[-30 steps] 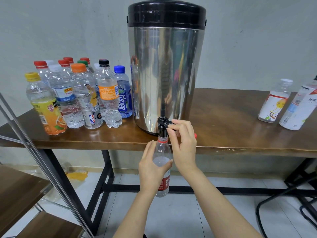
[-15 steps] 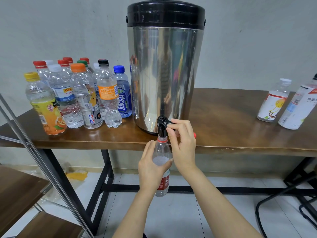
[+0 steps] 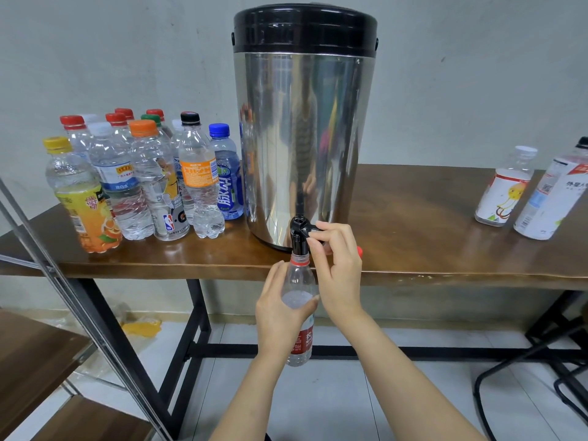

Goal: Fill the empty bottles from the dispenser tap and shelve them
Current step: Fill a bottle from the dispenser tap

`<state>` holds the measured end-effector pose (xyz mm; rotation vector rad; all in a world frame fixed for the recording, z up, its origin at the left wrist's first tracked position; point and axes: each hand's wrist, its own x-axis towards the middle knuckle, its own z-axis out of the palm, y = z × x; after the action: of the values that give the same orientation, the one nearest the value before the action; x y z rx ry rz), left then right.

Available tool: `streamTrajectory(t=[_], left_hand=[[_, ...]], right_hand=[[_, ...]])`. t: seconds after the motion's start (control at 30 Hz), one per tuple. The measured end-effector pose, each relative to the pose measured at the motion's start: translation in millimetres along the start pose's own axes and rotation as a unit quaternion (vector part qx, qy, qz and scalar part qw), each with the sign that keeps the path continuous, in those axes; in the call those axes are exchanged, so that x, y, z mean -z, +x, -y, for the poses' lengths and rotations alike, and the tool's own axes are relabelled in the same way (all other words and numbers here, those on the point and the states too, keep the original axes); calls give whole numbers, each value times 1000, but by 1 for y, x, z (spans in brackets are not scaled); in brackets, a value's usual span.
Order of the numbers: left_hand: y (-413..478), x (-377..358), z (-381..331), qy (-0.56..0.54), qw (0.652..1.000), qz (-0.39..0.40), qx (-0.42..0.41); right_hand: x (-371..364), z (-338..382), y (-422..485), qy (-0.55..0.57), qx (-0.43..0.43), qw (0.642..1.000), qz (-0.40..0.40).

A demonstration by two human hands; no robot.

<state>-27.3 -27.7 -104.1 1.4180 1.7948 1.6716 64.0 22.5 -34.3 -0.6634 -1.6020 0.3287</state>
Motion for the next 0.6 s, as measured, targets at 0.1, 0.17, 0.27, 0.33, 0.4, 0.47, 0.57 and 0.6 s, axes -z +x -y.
streamTrajectory(t=[0.1, 0.17, 0.27, 0.33, 0.4, 0.47, 0.57, 0.6], left_hand=[[0, 1, -3, 3, 1000, 10, 4], [0, 1, -4, 4, 1000, 10, 8], [1, 0, 0, 5, 1000, 3, 9], [1, -1, 3, 6, 1000, 2, 16], [2, -2, 5, 3, 1000, 4, 14], [2, -1, 4, 3, 1000, 3, 10], [1, -1, 3, 6, 1000, 0, 8], [1, -1, 3, 7, 1000, 0, 7]], right_hand=[[0, 0, 0, -1, -4, 1000, 1], [0, 0, 0, -2, -4, 1000, 1], [0, 0, 0, -3, -7, 1000, 3], [0, 0, 0, -2, -8, 1000, 3], [0, 0, 0, -3, -9, 1000, 2], [0, 0, 0, -1, -7, 1000, 2], [0, -1, 0, 4, -7, 1000, 2], [0, -1, 0, 4, -8, 1000, 2]])
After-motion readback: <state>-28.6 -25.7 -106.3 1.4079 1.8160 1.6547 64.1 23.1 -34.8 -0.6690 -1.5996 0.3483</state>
